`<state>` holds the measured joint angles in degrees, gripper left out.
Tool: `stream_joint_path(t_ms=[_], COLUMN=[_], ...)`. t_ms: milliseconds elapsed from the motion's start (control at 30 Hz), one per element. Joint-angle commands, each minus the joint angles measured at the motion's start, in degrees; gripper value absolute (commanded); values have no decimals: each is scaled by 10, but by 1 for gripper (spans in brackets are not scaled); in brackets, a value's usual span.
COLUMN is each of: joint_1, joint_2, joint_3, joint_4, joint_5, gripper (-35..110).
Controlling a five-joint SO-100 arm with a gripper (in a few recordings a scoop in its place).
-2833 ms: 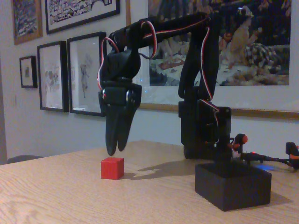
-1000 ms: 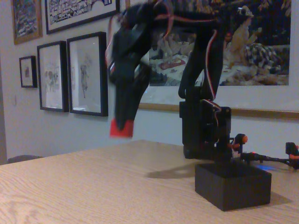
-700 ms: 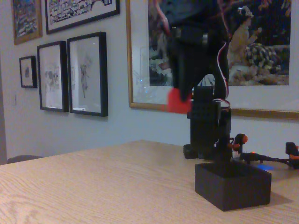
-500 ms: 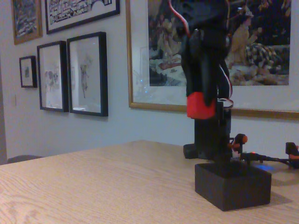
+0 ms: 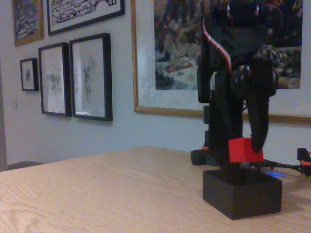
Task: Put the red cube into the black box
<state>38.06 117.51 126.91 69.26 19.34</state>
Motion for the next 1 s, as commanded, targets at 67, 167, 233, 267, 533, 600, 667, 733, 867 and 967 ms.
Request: stream_joint_path(t_ms=[67, 167, 233, 267, 533, 600, 667, 733, 867, 967], joint_1=[4, -3, -11, -15, -24, -26, -28, -29, -28, -26], joint_2=[-18, -33, -41, -44, -46, -46, -47, -45, -40, -35], joint_3=[18, 11, 4, 3, -3, -4, -8, -9, -11, -10], joint_4=[-27, -31, -31, -31, -30, -30, -28, -26, -23, -22], joint_5=[-1, -9, -10, -11, -14, -15, -17, -18, -24, -25], gripper=[-4, 0, 3, 6, 10, 11, 14, 17, 19, 22])
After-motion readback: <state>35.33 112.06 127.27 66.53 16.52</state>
